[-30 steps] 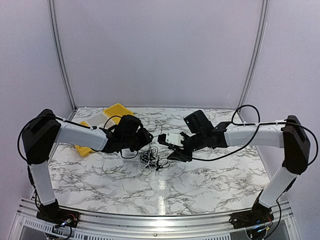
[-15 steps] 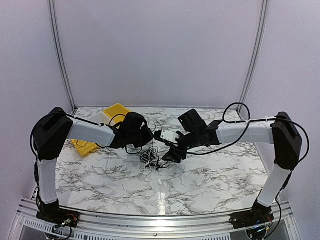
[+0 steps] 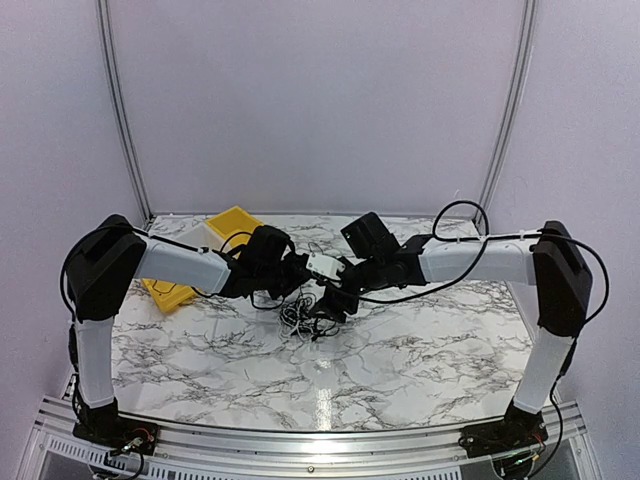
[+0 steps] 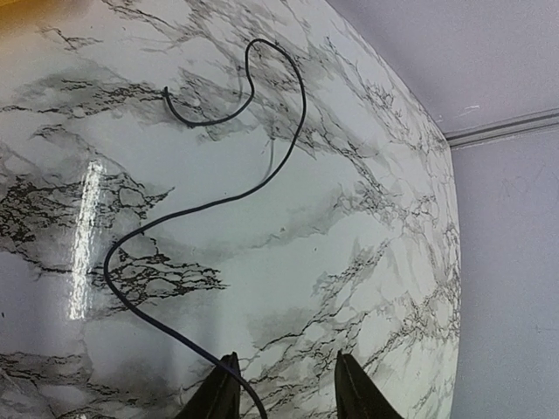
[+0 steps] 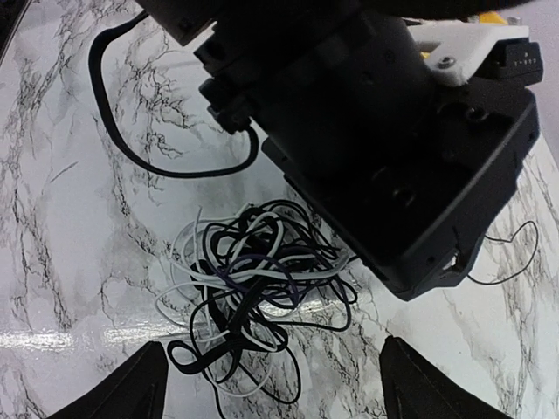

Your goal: Untangle the cables

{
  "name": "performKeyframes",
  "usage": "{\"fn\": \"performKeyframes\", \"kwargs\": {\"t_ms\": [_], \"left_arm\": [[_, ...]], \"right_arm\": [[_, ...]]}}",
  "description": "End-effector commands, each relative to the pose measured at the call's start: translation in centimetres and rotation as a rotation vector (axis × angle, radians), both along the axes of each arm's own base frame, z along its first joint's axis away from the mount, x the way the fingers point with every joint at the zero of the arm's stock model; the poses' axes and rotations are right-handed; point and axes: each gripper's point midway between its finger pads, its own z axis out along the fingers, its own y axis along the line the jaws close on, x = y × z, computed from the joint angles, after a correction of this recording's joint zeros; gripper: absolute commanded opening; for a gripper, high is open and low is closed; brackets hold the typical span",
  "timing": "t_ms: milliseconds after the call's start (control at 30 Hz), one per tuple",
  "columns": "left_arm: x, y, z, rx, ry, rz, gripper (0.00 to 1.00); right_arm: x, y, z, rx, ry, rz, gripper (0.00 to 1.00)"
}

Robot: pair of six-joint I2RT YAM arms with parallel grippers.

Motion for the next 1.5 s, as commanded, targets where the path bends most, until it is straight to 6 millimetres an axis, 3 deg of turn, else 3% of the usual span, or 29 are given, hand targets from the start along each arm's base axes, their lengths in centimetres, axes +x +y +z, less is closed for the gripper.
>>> {"fn": "performKeyframes", "kwargs": {"t_ms": [0, 233, 467, 567, 833, 967, 1200, 1467], "left_arm": [[0.1, -0.7, -0.5, 0.003, 0.02, -0.026, 0.35], [1.1, -0.2, 0.7, -0.003, -0.034, 0.016, 0.02], [0.0, 0.9, 1.5, -0.044, -0.038, 0.043, 0.0], [-0.2, 1.6, 2.1, -0.051, -0.052, 0.055, 0.0], [-0.3, 3.1, 4.4, -0.064, -0.098, 0.065, 0.0], [-0.2, 4.6, 8.4, -0.075, -0.184, 0.065, 0.0], [-1.8, 7.5, 20.4, -0.07, -0.423, 0.045, 0.0], [-4.7, 12.6, 30.1, -0.006, -0.596, 0.111, 0.0]], "right_arm": [[-0.5, 0.3, -0.8, -0.019, 0.006, -0.007, 0.84], [1.3, 0.9, -3.2, -0.043, -0.044, -0.094, 0.84], [2.3, 2.2, -5.0, -0.041, -0.117, -0.115, 0.85], [2.0, 2.8, -5.2, -0.033, -0.175, -0.093, 0.7], [-0.1, 2.7, -8.5, -0.091, -0.127, 0.0, 0.24], [-0.6, 2.2, -9.4, -0.099, -0.091, 0.021, 0.1], [-0.3, 0.2, -12.2, -0.141, 0.057, -0.009, 0.13], [0.5, -1.0, -12.9, -0.125, 0.15, -0.041, 0.0]]}}
